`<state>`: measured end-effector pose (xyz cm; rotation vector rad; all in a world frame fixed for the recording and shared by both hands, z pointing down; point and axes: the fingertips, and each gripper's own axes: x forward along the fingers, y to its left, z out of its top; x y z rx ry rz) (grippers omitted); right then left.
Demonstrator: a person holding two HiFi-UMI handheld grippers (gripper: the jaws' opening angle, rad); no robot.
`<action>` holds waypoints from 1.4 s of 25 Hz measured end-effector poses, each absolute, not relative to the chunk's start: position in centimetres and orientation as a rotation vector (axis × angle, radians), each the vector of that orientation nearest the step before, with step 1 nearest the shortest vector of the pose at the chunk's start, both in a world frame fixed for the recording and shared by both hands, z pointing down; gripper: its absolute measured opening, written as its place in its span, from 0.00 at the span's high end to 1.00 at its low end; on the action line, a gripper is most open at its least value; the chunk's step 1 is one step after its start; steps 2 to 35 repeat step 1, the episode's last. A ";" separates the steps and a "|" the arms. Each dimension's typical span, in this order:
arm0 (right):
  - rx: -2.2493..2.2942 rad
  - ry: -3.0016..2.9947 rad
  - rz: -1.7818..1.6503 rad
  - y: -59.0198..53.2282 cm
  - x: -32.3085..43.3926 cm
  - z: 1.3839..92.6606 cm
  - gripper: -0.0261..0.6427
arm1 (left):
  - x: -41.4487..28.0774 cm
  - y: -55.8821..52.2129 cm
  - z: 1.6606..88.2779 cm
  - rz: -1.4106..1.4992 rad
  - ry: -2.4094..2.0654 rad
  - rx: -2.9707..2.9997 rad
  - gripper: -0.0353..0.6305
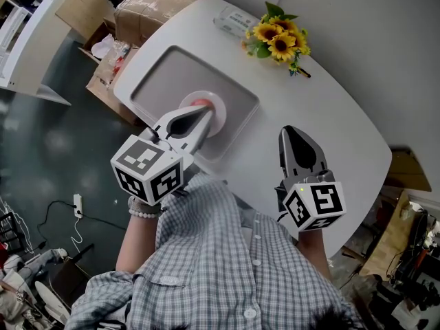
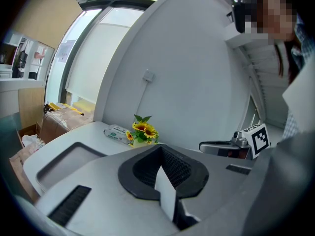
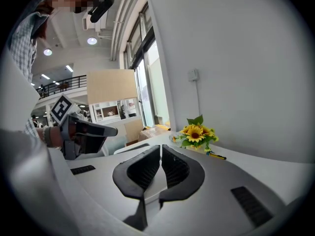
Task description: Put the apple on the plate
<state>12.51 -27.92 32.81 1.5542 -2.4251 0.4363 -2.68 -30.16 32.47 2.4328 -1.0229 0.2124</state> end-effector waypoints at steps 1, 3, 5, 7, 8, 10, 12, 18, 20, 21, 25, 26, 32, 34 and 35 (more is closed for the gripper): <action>1.558 -2.422 0.443 -27.9 12.6 32.9 0.92 | -2.7 -30.1 32.5 0.213 -1.024 2.432 0.93; 1.558 -2.422 0.443 -27.9 12.6 32.9 0.92 | -2.7 -30.1 32.5 0.213 -1.024 2.432 0.93; 1.558 -2.422 0.443 -27.9 12.6 32.9 0.92 | -2.7 -30.1 32.5 0.213 -1.024 2.432 0.93; 1.558 -2.422 0.443 -27.9 12.6 32.9 0.92 | -2.7 -30.1 32.5 0.213 -1.024 2.432 0.93; 1.558 -2.422 0.443 -27.9 12.6 32.9 0.92 | -2.7 -30.1 32.5 0.213 -1.024 2.432 0.93; 1.558 -2.422 0.443 -27.9 12.6 32.9 0.92 | -2.7 -30.1 32.5 0.213 -1.024 2.432 0.93; 1.558 -2.422 0.443 -27.9 12.6 32.9 0.92 | -2.7 -30.1 32.5 0.213 -1.024 2.432 0.93; 1.558 -2.422 0.443 -27.9 12.6 32.9 0.92 | -2.7 -30.1 32.5 0.213 -1.024 2.432 0.93; 1.558 -2.422 0.443 -27.9 12.6 32.9 0.92 | -2.7 -30.1 32.5 0.213 -1.024 2.432 0.93; 1.558 -2.422 0.443 -27.9 12.6 32.9 0.92 | -2.7 -30.1 32.5 0.213 -1.024 2.432 0.93; 1.558 -2.422 0.443 -27.9 12.6 32.9 0.92 | -2.7 -30.1 32.5 0.213 -1.024 2.432 0.93; 1.558 -2.422 0.443 -27.9 12.6 32.9 0.92 | -2.7 -30.1 32.5 0.213 -1.024 2.432 0.93; 1.558 -2.422 0.443 -27.9 12.6 32.9 0.92 | -2.7 -30.1 32.5 0.213 -1.024 2.432 0.93; 1.558 -2.422 0.443 -27.9 12.6 32.9 0.92 | -2.7 -30.1 32.5 0.213 -1.024 2.432 0.93; 1.558 -2.422 0.443 -27.9 12.6 32.9 0.92 | -2.7 -30.1 32.5 0.213 -1.024 2.432 0.93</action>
